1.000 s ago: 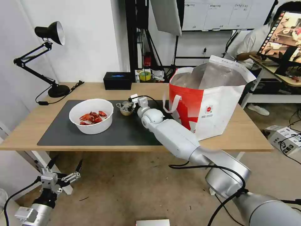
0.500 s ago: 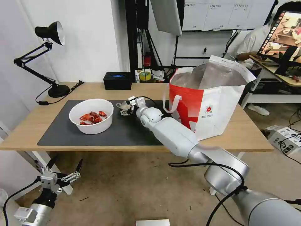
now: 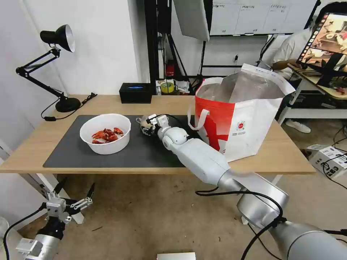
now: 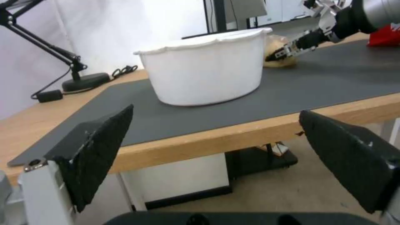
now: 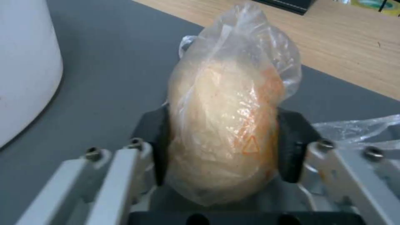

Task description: Pick up the trash from the table and place it into the takeout bag.

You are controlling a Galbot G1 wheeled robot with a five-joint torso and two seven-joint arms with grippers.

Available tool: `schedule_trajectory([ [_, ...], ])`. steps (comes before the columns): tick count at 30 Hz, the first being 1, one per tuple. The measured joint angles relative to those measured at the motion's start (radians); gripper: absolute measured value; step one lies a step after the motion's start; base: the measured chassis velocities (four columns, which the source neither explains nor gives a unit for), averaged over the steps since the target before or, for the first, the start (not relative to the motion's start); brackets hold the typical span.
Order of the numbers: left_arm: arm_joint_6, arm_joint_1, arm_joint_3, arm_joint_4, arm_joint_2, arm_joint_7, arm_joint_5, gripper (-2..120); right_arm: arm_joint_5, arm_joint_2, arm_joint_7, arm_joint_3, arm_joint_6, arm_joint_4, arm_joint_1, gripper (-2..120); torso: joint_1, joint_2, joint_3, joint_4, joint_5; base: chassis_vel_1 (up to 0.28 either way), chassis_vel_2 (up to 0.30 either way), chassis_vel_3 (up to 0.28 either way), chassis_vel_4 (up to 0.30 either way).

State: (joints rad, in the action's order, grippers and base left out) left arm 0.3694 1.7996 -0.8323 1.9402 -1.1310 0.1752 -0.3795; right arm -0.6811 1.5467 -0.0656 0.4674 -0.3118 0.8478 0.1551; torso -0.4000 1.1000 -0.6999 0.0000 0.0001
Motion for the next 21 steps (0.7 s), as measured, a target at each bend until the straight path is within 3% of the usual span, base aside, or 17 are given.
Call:
schedule_trajectory([
  [3, 0.001, 0.0, 0.001, 0.0, -0.001, 0.0, 0.0, 100, -0.01, -0.008, -0.025, 0.0, -0.006, 0.02, 0.011, 30, 0.0, 0.0, 0.0, 0.0, 0.0, 0.0, 0.0, 0.0, 0.0],
  [10, 0.001, 0.002, -0.007, 0.005, 0.001, 0.0, -0.004, 100, -0.034, -0.037, -0.044, -0.004, 0.007, 0.076, 0.045, 9, 0.0, 0.0, 0.0, 0.0, 0.0001, 0.0, 0.0, 0.0, 0.0],
  [14, 0.001, 0.002, -0.008, 0.007, 0.001, 0.0, -0.005, 100, -0.057, -0.06, -0.058, -0.004, 0.028, 0.124, 0.054, 6, 0.0, 0.0, 0.0, 0.0, 0.0, 0.0, 0.0, 0.0, 0.0],
  [21, 0.001, 0.005, -0.008, 0.011, 0.0, -0.001, -0.005, 100, -0.037, -0.169, -0.099, -0.004, 0.146, 0.362, 0.09, 6, 0.0, 0.0, 0.0, 0.0, -0.0001, 0.0, 0.0, 0.0, 0.0],
])
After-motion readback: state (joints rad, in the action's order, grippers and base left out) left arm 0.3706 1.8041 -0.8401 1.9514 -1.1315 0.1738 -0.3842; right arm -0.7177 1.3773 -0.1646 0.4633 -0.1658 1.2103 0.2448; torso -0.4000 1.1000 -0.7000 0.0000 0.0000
